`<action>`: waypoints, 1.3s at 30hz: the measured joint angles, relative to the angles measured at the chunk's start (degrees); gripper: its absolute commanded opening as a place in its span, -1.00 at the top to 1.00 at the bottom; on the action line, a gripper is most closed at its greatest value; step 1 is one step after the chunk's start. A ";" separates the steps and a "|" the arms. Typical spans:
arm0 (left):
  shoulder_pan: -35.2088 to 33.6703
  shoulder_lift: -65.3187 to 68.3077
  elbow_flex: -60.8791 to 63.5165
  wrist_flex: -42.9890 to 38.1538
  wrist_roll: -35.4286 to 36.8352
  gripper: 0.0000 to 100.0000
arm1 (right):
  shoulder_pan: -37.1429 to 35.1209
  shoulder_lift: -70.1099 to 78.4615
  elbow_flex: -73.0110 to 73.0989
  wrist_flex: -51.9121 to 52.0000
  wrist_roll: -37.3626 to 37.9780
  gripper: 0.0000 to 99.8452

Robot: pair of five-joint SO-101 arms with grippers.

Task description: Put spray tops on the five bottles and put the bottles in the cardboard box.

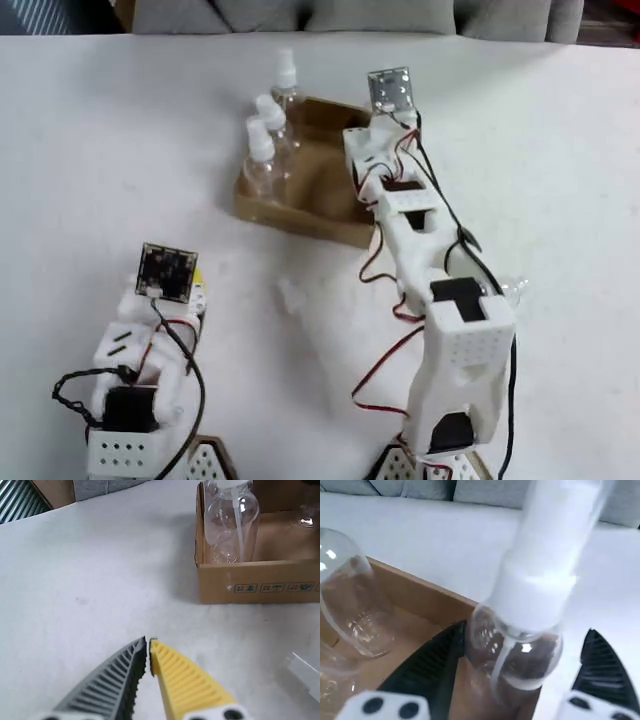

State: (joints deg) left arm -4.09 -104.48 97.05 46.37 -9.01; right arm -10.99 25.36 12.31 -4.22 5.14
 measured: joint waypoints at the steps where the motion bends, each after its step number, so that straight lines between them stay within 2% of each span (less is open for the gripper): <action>1: 0.00 0.00 0.00 0.00 0.00 0.96 | 0.00 -1.14 0.79 0.00 0.00 0.38; 15: 0.00 0.00 0.00 0.00 0.00 0.96 | 0.00 -15.47 10.11 0.00 0.00 0.38; 24: 0.00 0.00 0.00 0.00 0.00 0.96 | 0.09 -32.53 22.68 2.55 0.00 0.39; 30: 0.00 0.00 0.00 0.00 0.00 0.95 | 2.99 -48.88 30.07 18.64 0.00 0.39; 37: 0.00 0.00 0.00 0.00 0.00 0.95 | 10.55 -67.16 32.26 48.44 0.00 0.40; 39: 0.00 0.00 0.00 0.00 0.00 0.95 | 13.98 -71.03 32.26 56.79 0.00 0.45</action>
State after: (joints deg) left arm -4.09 -104.48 97.05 46.37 -9.01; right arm 2.99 -45.67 44.57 52.57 5.14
